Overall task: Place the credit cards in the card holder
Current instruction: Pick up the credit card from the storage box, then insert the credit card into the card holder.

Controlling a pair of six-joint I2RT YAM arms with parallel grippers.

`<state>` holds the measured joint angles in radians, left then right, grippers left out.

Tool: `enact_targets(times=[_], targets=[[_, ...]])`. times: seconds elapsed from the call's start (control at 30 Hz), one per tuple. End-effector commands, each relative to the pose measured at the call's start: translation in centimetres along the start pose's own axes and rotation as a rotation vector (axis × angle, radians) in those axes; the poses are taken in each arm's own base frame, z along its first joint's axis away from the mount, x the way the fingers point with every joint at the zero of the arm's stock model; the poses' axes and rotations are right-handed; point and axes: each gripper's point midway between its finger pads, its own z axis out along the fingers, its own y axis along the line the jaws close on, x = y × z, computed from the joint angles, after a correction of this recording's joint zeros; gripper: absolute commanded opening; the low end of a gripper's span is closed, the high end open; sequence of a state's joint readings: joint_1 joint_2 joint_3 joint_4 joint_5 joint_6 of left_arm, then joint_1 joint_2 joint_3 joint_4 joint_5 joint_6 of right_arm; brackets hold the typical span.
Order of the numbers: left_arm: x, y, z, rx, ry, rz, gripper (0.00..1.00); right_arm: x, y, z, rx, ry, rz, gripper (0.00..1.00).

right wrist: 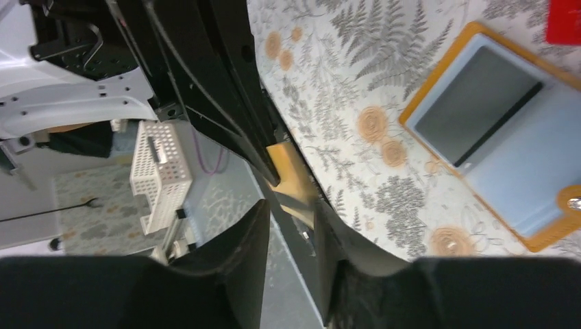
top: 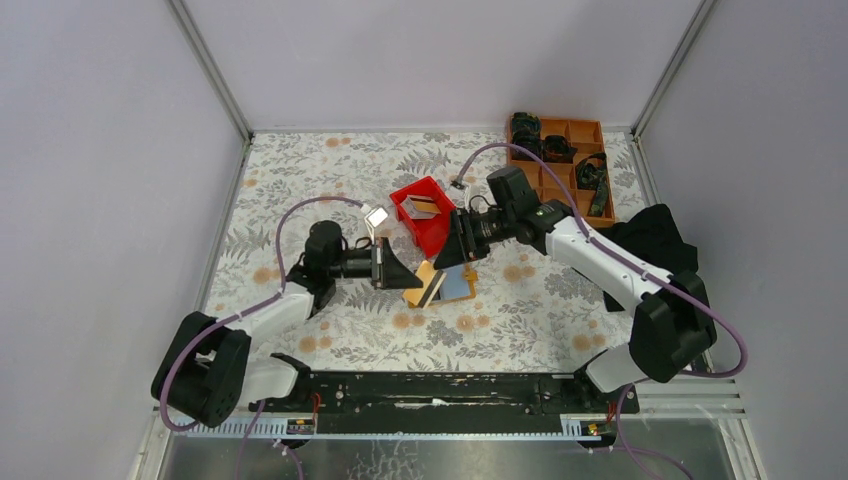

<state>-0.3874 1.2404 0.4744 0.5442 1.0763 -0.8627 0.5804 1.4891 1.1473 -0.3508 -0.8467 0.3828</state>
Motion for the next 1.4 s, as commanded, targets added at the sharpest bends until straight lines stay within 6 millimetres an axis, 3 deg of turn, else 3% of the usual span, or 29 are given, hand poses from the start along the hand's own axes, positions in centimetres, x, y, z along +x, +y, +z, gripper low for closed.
enact_targets(times=[0.0, 0.13, 0.27, 0.43, 0.57, 0.67, 0.87, 1.37], targets=[[-0.7, 4.0, 0.1, -0.191, -0.152, -0.073, 0.00, -2.0, -0.5, -1.6, 0.128, -0.118, -0.065, 0.43], [-0.7, 6.6, -0.3, -0.314, -0.288, -0.148, 0.00, -2.2, -3.1, -2.0, 0.259, -0.176, -0.056, 0.46], [-0.7, 8.6, -0.5, -0.400, -0.403, -0.208, 0.00, -2.5, -7.2, -3.2, 0.472, -0.239, -0.029, 0.44], [-0.9, 9.9, 0.6, -0.461, -0.477, -0.241, 0.00, -1.9, -11.4, -4.2, 0.677, -0.248, 0.016, 0.29], [-1.4, 10.6, 1.9, -0.494, -0.524, -0.257, 0.00, -1.7, -13.5, -3.8, 0.738, -0.250, 0.037, 0.07], [-1.4, 11.4, 2.9, -0.533, -0.528, -0.265, 0.00, -1.3, -14.8, -3.3, 0.769, -0.219, 0.047, 0.00], [-1.6, 12.8, 3.4, -0.597, -0.582, -0.296, 0.00, -1.3, -16.2, -2.5, 0.789, -0.202, 0.047, 0.00], [-1.2, 14.5, 3.8, -0.674, -0.588, -0.298, 0.00, -0.7, -16.6, 0.0, 0.767, -0.160, 0.034, 0.00]])
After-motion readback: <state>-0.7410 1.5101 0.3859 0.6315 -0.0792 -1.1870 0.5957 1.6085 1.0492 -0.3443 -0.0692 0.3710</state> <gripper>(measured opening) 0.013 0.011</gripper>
